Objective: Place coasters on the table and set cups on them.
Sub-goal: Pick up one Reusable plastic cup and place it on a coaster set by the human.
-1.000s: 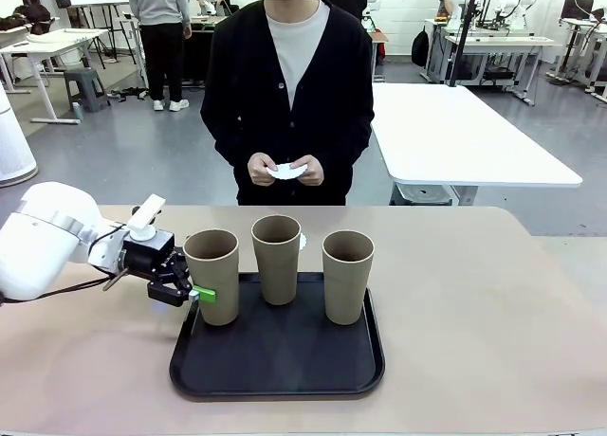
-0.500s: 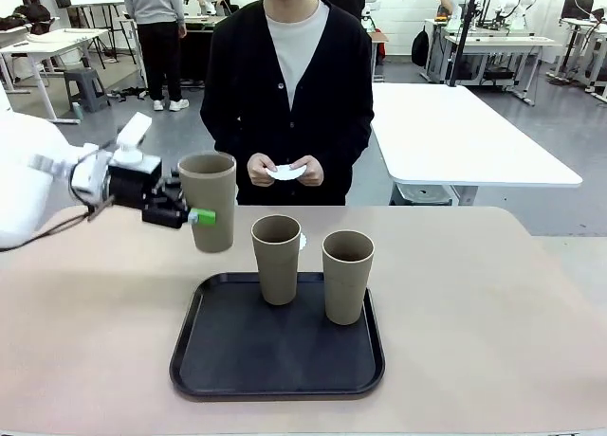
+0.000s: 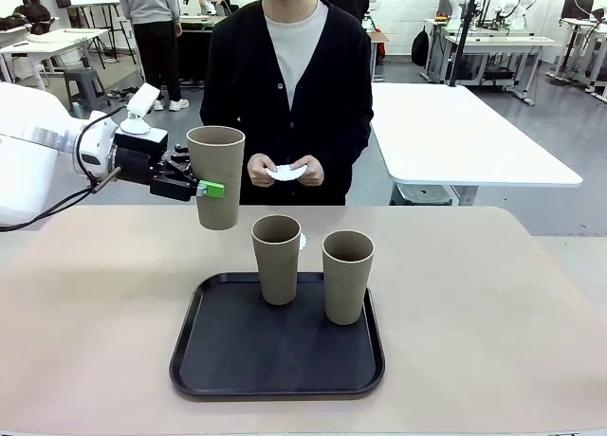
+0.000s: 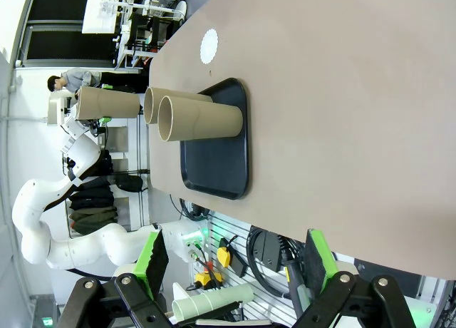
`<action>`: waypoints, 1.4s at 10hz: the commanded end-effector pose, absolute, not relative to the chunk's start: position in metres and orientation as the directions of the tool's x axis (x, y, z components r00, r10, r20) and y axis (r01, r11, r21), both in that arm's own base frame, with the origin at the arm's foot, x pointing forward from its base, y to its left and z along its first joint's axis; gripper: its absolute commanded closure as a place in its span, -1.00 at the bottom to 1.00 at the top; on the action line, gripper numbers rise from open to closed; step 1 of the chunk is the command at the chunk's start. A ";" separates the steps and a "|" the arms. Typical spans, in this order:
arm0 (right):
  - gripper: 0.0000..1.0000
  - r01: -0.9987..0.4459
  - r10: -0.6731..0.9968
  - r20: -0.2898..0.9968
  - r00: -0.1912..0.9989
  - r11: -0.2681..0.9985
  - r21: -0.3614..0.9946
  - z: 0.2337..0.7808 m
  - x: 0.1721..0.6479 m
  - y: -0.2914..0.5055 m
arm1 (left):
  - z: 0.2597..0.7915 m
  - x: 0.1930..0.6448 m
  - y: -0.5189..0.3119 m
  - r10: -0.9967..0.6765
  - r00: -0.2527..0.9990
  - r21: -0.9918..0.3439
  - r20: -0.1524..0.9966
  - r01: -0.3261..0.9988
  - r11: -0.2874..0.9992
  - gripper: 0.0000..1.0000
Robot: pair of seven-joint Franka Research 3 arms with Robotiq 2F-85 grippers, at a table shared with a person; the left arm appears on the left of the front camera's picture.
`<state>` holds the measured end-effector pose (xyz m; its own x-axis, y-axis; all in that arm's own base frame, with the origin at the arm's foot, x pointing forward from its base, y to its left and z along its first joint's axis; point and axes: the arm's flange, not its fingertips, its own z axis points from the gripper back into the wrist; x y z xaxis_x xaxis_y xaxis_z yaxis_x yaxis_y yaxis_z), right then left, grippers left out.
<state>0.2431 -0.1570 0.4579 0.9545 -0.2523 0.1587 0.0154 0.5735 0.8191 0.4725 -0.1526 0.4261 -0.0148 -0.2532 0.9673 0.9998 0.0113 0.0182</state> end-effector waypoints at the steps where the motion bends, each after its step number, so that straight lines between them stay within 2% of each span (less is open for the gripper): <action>1: -1.00 -0.005 -0.246 0.171 0.954 0.558 0.830 0.458 0.244 -0.158 | 0.426 0.471 -0.150 -0.243 -0.036 0.037 0.969 0.999 0.000 1.00; 3: -1.00 -0.005 -0.246 0.171 0.954 0.558 0.830 0.458 0.244 -0.158 | 0.426 0.471 -0.150 -0.243 -0.036 0.037 0.969 0.999 0.000 1.00; 4: -1.00 -0.005 -0.246 0.171 0.954 0.558 0.830 0.458 0.244 -0.158 | 0.426 0.472 -0.152 -0.253 -0.016 0.019 0.967 1.000 0.011 -0.74; 6: -1.00 -0.005 -0.246 0.171 0.954 0.558 0.830 0.458 0.244 -0.158 | 0.404 0.539 -0.144 -0.160 0.034 -0.028 0.987 0.999 0.043 -0.74; 9: -1.00 -0.005 -0.246 0.171 0.954 0.558 0.830 0.458 0.244 -0.158 | 0.375 0.592 -0.149 -0.054 -0.039 0.038 0.998 0.999 -0.034 -0.74; 11: -1.00 -0.005 -0.246 0.171 0.954 0.558 0.830 0.458 0.244 -0.158 | 0.346 0.611 -0.167 -0.013 -0.067 0.066 0.998 0.994 -0.086 -0.74; 14: -1.00 -0.005 -0.246 0.171 0.954 0.558 0.830 0.458 0.244 -0.158 | 0.302 0.615 -0.198 -0.092 -0.109 0.097 0.990 0.988 -0.121 -0.74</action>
